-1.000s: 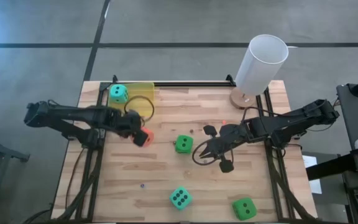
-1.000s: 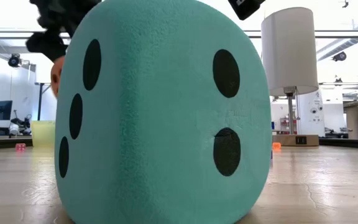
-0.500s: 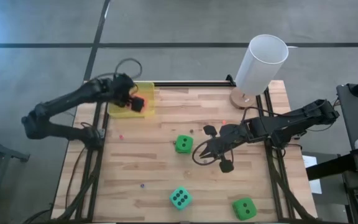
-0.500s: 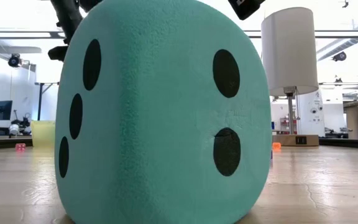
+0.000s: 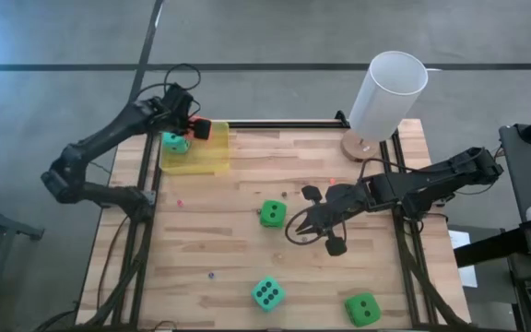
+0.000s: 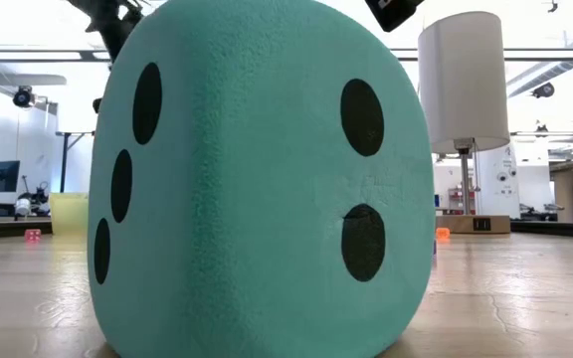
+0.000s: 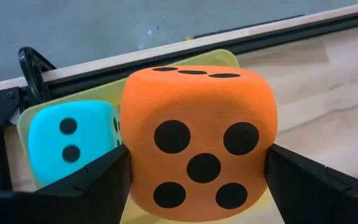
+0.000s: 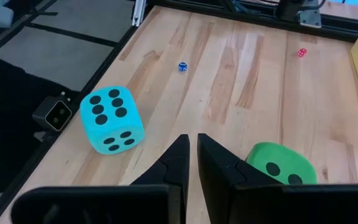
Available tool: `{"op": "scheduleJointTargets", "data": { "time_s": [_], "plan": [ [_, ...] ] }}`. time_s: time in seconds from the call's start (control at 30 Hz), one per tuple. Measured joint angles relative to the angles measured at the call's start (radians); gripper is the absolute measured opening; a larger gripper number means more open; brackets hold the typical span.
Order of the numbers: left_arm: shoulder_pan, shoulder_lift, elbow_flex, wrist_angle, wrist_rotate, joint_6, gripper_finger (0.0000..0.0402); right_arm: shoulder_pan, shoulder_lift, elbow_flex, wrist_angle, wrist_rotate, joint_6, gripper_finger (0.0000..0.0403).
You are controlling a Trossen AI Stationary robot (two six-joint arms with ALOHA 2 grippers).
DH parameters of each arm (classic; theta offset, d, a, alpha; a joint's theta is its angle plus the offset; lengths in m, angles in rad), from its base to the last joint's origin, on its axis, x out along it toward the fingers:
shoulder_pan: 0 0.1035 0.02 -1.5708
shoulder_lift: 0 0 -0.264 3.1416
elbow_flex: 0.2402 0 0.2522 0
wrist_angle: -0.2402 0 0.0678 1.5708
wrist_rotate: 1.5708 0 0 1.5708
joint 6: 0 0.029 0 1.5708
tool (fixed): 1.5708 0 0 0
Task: Pick & Place Dice
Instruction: Put the orange large die into the yellow container
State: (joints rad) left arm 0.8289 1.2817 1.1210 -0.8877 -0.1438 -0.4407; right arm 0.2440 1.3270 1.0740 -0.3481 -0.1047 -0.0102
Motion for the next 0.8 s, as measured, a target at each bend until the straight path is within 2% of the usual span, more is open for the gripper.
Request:
{"op": "scheduleJointTargets", "data": {
  "time_s": [0.1, 0.3, 0.57, 0.67, 0.8],
  "plan": [
    [0.009, 0.052, 0.0, 0.02, -0.016, 0.018, 0.0319, 0.0, 0.0, 0.0, 0.0, 0.0, -0.01, 0.0028],
    [0.039, 0.142, 0.016, 0.024, -0.027, -0.001, 0.0326, 0.0, 0.0, 0.0, 0.041, 0.015, -0.147, 0.0028],
    [0.043, 0.228, 0.04, 0.027, -0.073, -0.045, 0.0326, -0.001, 0.0, 0.0, 0.076, 0.352, -0.124, 0.0028],
    [0.045, 0.252, 0.04, 0.023, -0.092, -0.058, 0.033, -0.001, 0.0, 0.0, 0.077, 0.416, -0.124, 0.0028],
    [0.045, 0.266, 0.04, 0.024, -0.093, -0.082, 0.0331, 0.0, 0.0, 0.0, 0.083, 0.435, -0.121, 0.0028]
  ]
}}
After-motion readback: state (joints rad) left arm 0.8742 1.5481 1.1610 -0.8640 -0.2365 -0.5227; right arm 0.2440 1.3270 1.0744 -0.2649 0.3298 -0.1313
